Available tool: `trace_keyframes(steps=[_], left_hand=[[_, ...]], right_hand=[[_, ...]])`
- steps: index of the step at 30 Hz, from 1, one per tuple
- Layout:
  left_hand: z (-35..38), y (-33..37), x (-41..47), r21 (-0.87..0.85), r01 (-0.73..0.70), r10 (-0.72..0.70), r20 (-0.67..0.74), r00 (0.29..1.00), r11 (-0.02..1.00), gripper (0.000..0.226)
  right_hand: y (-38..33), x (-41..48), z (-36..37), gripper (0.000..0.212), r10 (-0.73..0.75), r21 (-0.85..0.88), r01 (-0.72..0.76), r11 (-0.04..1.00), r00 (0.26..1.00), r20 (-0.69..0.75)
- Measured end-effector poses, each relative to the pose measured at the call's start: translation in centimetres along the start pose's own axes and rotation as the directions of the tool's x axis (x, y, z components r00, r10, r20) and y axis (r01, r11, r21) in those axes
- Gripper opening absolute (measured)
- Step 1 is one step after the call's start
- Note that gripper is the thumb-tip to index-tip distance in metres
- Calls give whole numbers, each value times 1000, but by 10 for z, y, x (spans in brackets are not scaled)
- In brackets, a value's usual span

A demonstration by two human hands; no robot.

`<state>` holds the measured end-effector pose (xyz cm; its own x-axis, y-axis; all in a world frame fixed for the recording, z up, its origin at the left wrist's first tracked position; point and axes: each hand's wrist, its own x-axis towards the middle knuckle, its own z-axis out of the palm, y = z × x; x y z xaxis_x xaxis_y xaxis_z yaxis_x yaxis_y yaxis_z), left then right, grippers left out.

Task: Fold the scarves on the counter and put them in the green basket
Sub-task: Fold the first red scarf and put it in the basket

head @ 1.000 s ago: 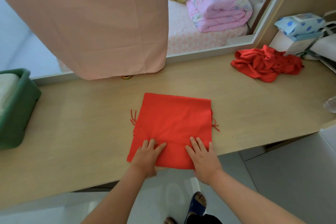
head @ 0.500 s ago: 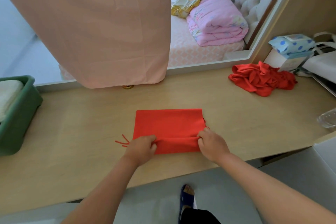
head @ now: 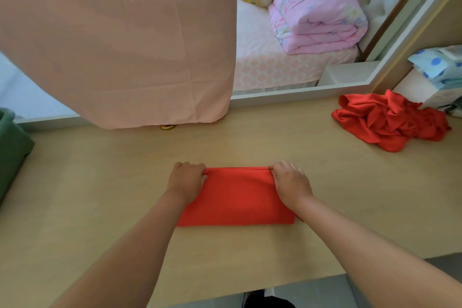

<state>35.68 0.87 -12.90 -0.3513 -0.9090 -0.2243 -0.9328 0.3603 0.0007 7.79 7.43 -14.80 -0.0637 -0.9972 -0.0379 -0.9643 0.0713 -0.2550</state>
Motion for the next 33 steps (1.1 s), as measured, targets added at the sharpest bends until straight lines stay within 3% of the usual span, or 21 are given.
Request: trace_keyframes(steps=[4, 7, 9, 13, 16, 19, 23, 26, 28, 30, 33], left_hand=[[27, 6, 9, 16, 75, -72, -132, 989, 997, 21], [45, 9, 13, -24, 129, -131, -235, 963, 991, 14], [53, 6, 15, -56, 158, -167, -225, 960, 986, 16], [46, 13, 14, -104, 120, -152, -396, 906, 987, 26], [28, 50, 4, -209, -43, -70, -506, 859, 977, 29], [39, 90, -16, -257, -166, 29, -464, 885, 952, 23], [73, 94, -33, -196, 110, -150, -204, 967, 974, 52], [82, 80, -27, -154, 164, -186, -139, 973, 974, 62], [83, 74, -22, -148, 119, -138, -130, 982, 982, 62], [84, 63, -18, -141, 38, -57, -132, 990, 989, 59], [86, 32, -15, -68, -123, 110, -166, 980, 990, 55]], right_hand=[[4, 15, 19, 24, -23, -91, 20, 996, 999, -37], [4, 15, 26, 40, -140, -125, 133, 983, 989, -54], [7, 19, 33, 34, -232, -176, 220, 959, 972, -49], [6, 34, 40, 15, -219, -242, 182, 953, 966, -134], [0, 39, 47, 16, -270, -272, 214, 938, 944, -190], [-14, 40, 48, 21, -240, -293, 179, 939, 953, -187], [-19, 47, 47, 22, -55, -213, 12, 977, 979, -194], [-12, 48, 55, 29, -252, -290, 178, 940, 937, -242], [-17, 45, 59, 34, -493, -278, 438, 855, 853, -173], [-21, 41, 62, 41, -636, -206, 619, 758, 771, -26], [-19, 34, 59, 56, -516, -79, 541, 837, 830, 212]])
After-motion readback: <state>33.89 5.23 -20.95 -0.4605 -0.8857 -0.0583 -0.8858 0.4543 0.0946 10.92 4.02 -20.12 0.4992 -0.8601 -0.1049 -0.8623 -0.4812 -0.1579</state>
